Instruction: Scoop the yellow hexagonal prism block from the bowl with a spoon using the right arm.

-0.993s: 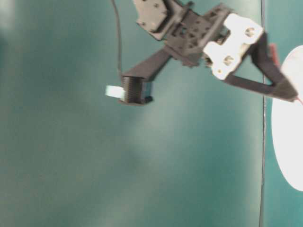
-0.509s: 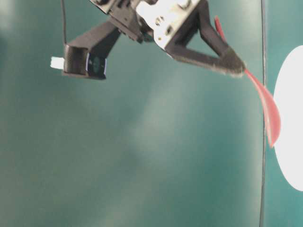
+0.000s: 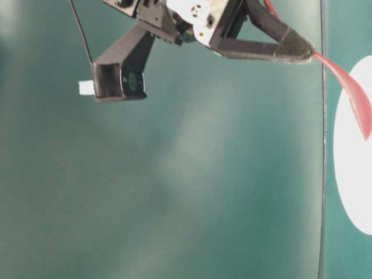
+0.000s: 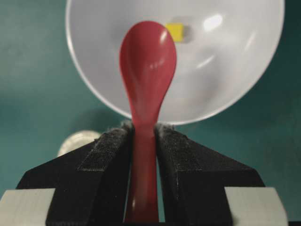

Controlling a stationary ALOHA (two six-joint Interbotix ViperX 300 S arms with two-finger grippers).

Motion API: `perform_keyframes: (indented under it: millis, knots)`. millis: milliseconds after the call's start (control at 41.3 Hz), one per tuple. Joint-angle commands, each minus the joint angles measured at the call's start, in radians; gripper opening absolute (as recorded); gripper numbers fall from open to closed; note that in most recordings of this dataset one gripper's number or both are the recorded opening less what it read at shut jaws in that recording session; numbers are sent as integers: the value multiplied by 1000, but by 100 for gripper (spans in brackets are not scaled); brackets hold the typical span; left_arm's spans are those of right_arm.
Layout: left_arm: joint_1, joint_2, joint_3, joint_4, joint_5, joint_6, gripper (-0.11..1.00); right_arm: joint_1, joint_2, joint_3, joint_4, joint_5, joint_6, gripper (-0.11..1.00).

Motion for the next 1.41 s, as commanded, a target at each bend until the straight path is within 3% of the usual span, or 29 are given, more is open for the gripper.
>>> perform_keyframes:
  millis: [0,242,703,1381]
  knots:
    - [0,5,-32,-2,-6,0,9,3,8,-51,-2,23,6,24]
    - [0,5,-32,-2,-5,0,9,0,63,-123,-5,112,21,24]
    - [-2,5,-32,-2,-6,0,9,0,129,-218,-107,265,138,24]
    - [0,5,-34,0,-5,0,9,8,195,-261,-103,324,138,24]
